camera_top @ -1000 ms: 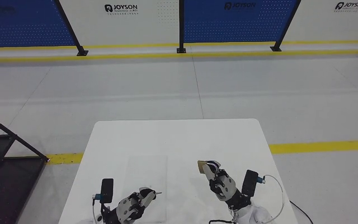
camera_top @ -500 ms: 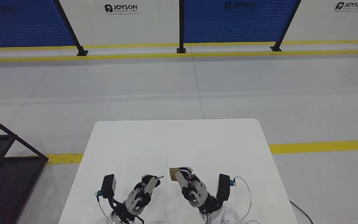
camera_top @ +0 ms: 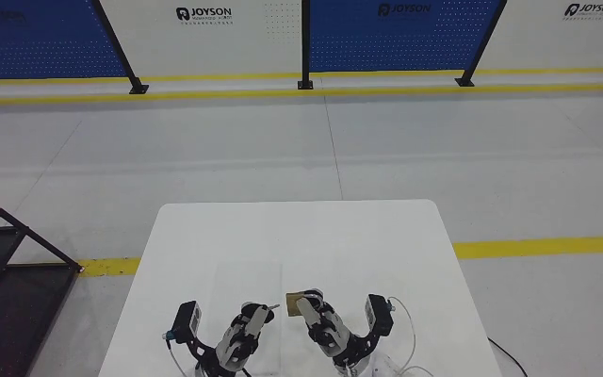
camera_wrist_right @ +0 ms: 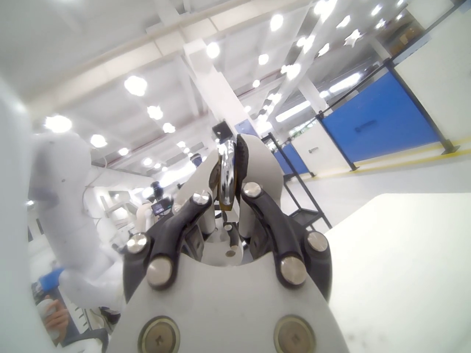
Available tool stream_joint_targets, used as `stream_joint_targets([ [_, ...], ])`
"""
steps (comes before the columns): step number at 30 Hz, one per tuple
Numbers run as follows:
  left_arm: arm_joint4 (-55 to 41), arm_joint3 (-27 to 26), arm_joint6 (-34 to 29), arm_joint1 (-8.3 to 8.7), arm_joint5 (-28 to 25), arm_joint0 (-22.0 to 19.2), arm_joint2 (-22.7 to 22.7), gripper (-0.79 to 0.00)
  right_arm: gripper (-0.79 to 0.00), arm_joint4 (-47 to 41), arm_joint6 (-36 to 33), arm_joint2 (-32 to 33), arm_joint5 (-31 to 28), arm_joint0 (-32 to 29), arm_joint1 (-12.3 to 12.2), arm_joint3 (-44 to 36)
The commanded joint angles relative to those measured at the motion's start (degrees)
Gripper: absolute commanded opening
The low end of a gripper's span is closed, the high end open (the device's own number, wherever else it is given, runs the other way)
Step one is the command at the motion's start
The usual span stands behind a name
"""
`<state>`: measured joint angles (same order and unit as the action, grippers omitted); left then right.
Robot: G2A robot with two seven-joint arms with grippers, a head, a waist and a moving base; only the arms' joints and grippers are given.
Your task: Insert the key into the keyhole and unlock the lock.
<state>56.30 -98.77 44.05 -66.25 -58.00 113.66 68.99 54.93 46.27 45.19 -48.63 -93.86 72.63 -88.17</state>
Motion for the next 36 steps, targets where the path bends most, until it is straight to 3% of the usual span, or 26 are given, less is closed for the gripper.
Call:
stream_joint_targets([
  [1,0.18,0.18,0.07,0.27,0.00,-0.21,-0.27,-0.785,-0.785,0.08,0.05,-0.01,-0.05,0.01,0.06,0.10],
  [15,0.28,0.63,-0.22,1.51,0.00,-1.11,-1.35,-0.785,-0.785,0.66,0.34,-0.02,-0.78,0.22,0.48,0.67],
  [36,0.63,1.30,0.87,1.68,0.02,-1.91,-1.74,-0.785,-0.785,-0.33,-2.01,0.83,-1.35,0.52,0.76,0.43],
])
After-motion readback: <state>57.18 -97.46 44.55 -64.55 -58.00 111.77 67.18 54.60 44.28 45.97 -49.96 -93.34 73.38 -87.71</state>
